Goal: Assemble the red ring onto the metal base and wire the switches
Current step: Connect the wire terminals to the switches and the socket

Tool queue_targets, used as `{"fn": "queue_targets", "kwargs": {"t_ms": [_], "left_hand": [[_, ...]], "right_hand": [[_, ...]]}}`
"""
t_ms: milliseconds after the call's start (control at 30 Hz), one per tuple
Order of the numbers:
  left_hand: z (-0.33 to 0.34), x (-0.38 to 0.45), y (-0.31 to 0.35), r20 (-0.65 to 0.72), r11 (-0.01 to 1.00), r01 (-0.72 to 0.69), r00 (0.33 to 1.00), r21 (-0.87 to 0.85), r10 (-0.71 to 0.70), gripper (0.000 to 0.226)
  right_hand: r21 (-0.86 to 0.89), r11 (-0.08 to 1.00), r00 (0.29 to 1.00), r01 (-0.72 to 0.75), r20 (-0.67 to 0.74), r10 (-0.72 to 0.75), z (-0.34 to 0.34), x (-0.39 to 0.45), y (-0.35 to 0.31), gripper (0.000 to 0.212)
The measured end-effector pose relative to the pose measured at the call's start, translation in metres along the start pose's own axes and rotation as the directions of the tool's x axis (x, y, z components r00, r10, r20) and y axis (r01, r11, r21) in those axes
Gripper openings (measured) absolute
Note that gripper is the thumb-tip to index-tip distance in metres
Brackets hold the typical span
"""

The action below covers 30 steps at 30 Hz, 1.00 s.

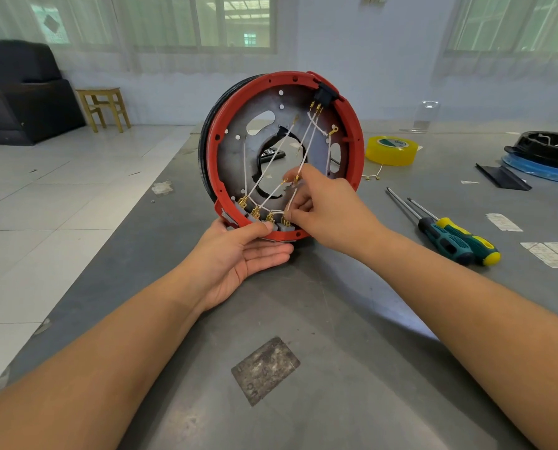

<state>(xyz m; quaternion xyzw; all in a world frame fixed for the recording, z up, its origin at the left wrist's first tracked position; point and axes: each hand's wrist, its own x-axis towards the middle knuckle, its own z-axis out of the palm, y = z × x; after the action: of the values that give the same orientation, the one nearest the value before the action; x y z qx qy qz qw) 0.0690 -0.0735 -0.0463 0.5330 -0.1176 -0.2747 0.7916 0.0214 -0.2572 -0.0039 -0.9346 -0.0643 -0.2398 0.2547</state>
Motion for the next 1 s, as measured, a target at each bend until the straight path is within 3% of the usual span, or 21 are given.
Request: {"fn": "queue_targets", "kwargs": {"t_ms": [100, 233, 333, 500, 700, 1000], "left_hand": [[-0.001, 0.000, 0.000, 0.014, 1.000, 0.006, 1.000, 0.001, -0.006, 0.017], [-0.001, 0.000, 0.000, 0.023, 1.000, 0.004, 1.000, -0.009, -0.004, 0.019], [-0.002, 0.001, 0.000, 0.034, 1.000, 0.004, 0.999, -0.016, -0.003, 0.019], [-0.003, 0.002, 0.000, 0.030, 0.999, 0.010, 1.000, -0.050, -0.009, 0.021], [-0.003, 0.002, -0.001, 0.016, 0.999, -0.009, 1.000, -0.042, 0.010, 0.008], [-0.003, 0.001, -0.002, -0.001, 0.999, -0.013, 1.000, -0.052, 0.013, 0.014]], "right_hand": [[-0.071, 0.995, 0.992, 0.069, -0.104, -0.076, 0.006, -0.012, -0.001, 0.049], [-0.337, 0.934, 0.929, 0.118, -0.294, -0.223, 0.015, -0.027, 0.003, 0.037], [-0.366, 0.923, 0.906, 0.114, -0.342, -0.248, 0.020, -0.031, 0.008, 0.036], [-0.478, 0.866, 0.884, 0.149, -0.328, -0.333, 0.023, -0.033, 0.013, 0.026], [-0.480, 0.857, 0.908, 0.188, -0.247, -0.338, 0.032, -0.033, 0.010, 0.035], [-0.433, 0.881, 0.929, 0.191, -0.211, -0.305, 0.034, -0.032, 0.006, 0.031]]}}
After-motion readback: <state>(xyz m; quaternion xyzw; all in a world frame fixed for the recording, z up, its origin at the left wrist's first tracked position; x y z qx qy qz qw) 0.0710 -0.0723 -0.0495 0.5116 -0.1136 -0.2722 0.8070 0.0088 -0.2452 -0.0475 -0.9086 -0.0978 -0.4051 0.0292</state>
